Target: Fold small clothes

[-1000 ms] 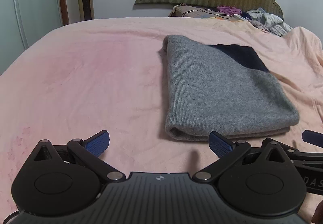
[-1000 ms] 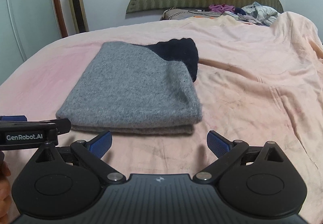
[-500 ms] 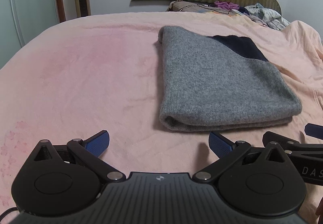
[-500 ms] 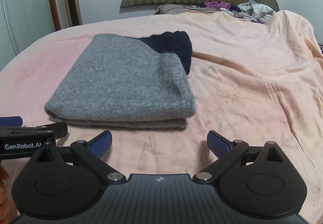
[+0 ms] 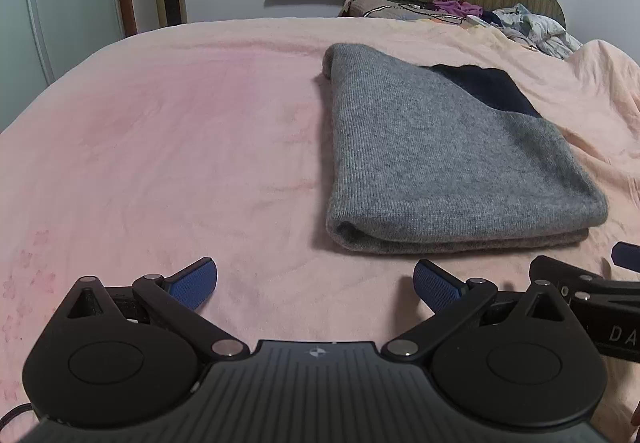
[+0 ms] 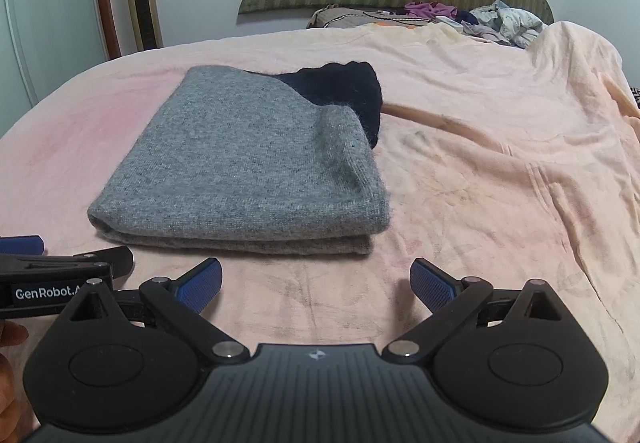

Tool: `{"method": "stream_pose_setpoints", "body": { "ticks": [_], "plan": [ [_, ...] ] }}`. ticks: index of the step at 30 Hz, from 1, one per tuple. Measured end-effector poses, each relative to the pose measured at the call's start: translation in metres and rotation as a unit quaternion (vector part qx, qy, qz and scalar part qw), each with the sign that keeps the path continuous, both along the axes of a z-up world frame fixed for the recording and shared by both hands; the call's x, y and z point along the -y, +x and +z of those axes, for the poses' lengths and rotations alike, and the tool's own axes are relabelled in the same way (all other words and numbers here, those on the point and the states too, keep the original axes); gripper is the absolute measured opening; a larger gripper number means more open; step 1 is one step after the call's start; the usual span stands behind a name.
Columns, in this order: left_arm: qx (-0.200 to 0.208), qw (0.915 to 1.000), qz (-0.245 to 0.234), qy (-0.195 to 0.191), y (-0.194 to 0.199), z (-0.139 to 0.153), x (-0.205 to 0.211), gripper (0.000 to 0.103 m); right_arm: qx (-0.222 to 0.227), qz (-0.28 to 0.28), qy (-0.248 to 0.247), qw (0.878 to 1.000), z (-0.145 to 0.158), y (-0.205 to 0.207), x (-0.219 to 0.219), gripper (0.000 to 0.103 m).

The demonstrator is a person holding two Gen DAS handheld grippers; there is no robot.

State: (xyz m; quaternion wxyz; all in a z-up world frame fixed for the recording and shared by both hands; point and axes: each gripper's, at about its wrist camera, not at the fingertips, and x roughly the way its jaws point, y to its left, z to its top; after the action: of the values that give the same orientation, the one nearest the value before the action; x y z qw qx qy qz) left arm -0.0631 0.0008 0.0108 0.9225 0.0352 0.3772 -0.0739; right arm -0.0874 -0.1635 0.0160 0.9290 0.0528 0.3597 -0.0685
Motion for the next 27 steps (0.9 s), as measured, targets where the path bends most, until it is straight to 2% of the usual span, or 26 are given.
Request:
{"method": "stream_pose_setpoints", "body": {
  "ticks": [27],
  "plan": [
    [-0.010, 0.9999, 0.006, -0.009, -0.0022, 0.0001, -0.0039, 0.103, -0.004, 0.003, 0.007, 1.000, -0.0031, 0.0002, 0.0022, 0.101]
  ]
}}
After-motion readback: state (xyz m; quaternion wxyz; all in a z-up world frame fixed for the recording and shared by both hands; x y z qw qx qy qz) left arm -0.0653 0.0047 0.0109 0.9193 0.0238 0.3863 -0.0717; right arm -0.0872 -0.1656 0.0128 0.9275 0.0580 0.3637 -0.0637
